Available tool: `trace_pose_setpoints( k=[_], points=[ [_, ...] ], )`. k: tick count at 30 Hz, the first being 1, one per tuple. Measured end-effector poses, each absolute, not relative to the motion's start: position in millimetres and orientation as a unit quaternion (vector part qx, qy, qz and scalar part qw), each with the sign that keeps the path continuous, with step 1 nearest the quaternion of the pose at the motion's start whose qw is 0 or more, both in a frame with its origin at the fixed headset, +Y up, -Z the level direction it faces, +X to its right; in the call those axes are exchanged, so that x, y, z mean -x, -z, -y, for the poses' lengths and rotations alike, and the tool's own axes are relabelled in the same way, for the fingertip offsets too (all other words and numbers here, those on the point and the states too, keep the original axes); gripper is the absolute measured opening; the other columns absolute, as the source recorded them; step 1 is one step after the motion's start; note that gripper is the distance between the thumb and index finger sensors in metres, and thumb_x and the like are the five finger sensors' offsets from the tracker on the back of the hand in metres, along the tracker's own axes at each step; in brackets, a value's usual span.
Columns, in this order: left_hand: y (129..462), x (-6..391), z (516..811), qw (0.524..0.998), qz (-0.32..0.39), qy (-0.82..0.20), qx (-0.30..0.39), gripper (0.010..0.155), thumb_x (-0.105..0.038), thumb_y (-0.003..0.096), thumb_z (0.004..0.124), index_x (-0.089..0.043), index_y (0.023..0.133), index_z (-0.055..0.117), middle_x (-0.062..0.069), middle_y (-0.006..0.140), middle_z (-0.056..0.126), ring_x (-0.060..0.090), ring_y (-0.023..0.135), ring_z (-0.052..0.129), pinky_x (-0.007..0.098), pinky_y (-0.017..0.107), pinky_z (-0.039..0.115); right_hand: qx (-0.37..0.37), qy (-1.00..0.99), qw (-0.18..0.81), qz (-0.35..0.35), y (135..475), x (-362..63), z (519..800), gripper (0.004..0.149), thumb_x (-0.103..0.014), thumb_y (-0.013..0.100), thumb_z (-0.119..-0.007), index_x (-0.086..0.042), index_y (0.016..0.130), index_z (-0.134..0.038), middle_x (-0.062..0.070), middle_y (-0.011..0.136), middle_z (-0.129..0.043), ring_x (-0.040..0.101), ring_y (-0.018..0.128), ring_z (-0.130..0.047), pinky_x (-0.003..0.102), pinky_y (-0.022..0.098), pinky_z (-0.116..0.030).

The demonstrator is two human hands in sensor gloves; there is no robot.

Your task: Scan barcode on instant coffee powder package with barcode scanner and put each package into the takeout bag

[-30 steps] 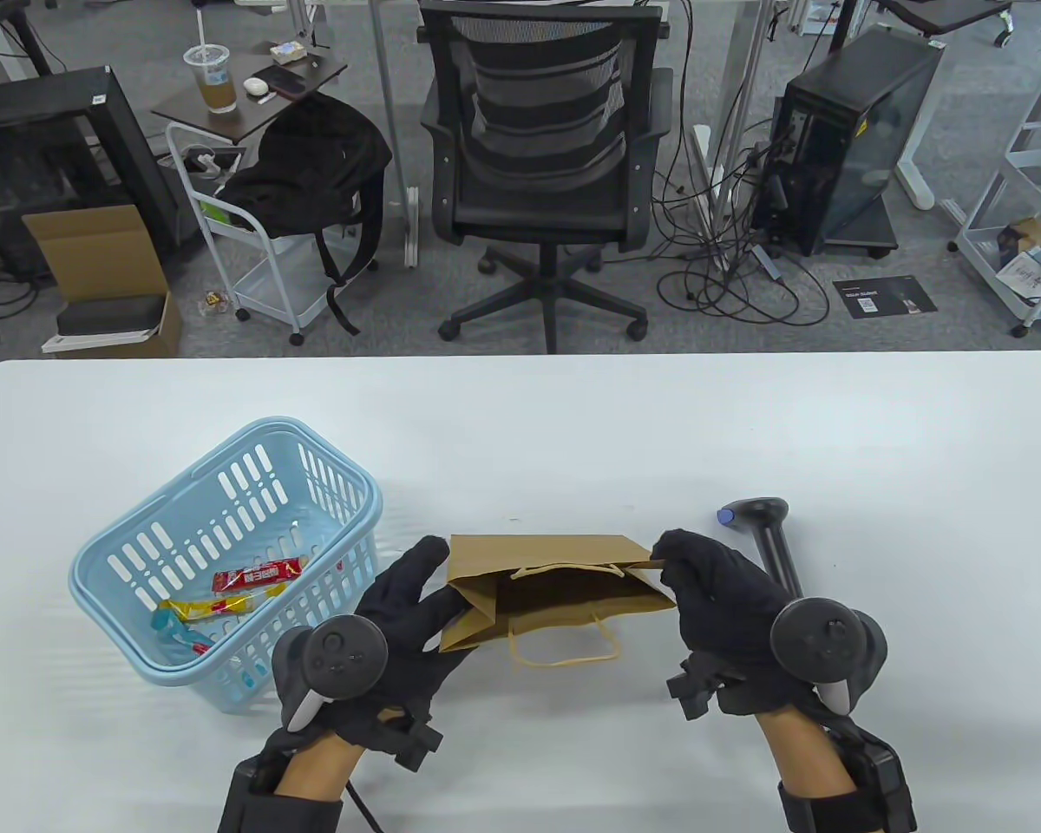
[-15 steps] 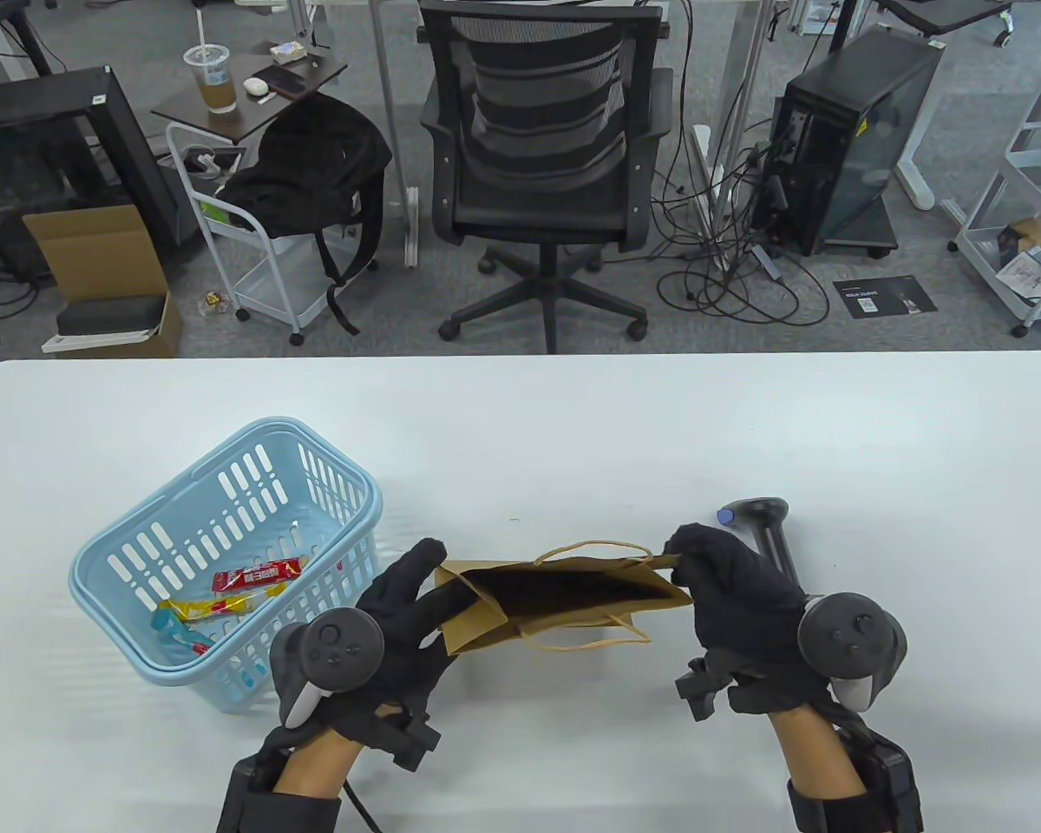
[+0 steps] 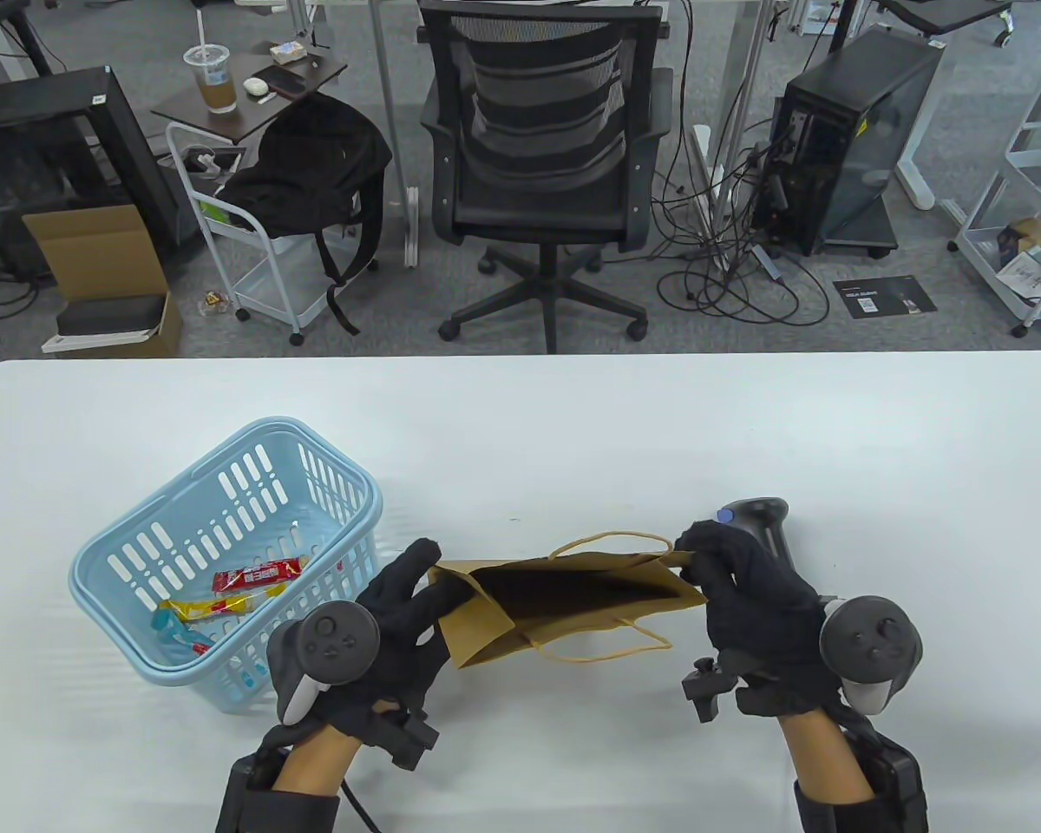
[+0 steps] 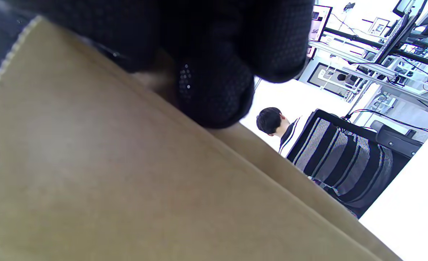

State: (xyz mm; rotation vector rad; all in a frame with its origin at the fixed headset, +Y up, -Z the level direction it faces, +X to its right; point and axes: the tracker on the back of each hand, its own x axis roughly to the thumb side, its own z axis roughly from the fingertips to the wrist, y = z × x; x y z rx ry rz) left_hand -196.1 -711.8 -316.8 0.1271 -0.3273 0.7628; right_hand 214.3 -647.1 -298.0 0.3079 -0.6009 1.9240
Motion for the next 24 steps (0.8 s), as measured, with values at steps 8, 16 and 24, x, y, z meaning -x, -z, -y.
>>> trace_pose_setpoints(
  k=[8, 16, 24],
  points=[
    [317.3, 196.4, 712.6, 0.915, 0.15, -0.371, -0.055, 0.056, -0.047, 0.0433, 0.082, -0.034, 0.097, 0.075, -0.007, 0.12, 0.041, 0.027, 0.116, 0.049, 0.055, 0.085, 0.042, -0.12, -0.793, 0.538, 0.258, 297.3, -219.7, 645.0, 0.041, -0.037, 0.045, -0.08, -0.031, 0.085, -0.083, 0.002, 0.073, -0.1, 0.014, 0.051, -0.106, 0.039, 0.056, -0.084],
    [318.0, 196.6, 713.2, 0.919, 0.142, -0.364, -0.049, 0.061, -0.048, 0.0417, 0.086, -0.035, 0.1, 0.072, -0.007, 0.121, 0.039, 0.027, 0.116, 0.047, 0.055, 0.085, 0.042, -0.113, -0.783, 0.553, 0.261, 296.8, -221.8, 643.8, 0.041, -0.037, 0.044, -0.08, -0.031, 0.085, -0.083, 0.002, 0.073, -0.101, 0.014, 0.05, -0.106, 0.038, 0.057, -0.084],
    [318.8, 196.7, 714.3, 0.921, 0.136, -0.364, -0.04, 0.064, -0.05, 0.0413, 0.086, -0.036, 0.101, 0.069, -0.007, 0.121, 0.037, 0.028, 0.116, 0.046, 0.056, 0.085, 0.041, -0.109, -0.776, 0.564, 0.261, 296.2, -223.9, 642.2, 0.041, -0.037, 0.044, -0.08, -0.03, 0.085, -0.083, 0.002, 0.072, -0.101, 0.014, 0.05, -0.106, 0.038, 0.057, -0.085]
  ],
)
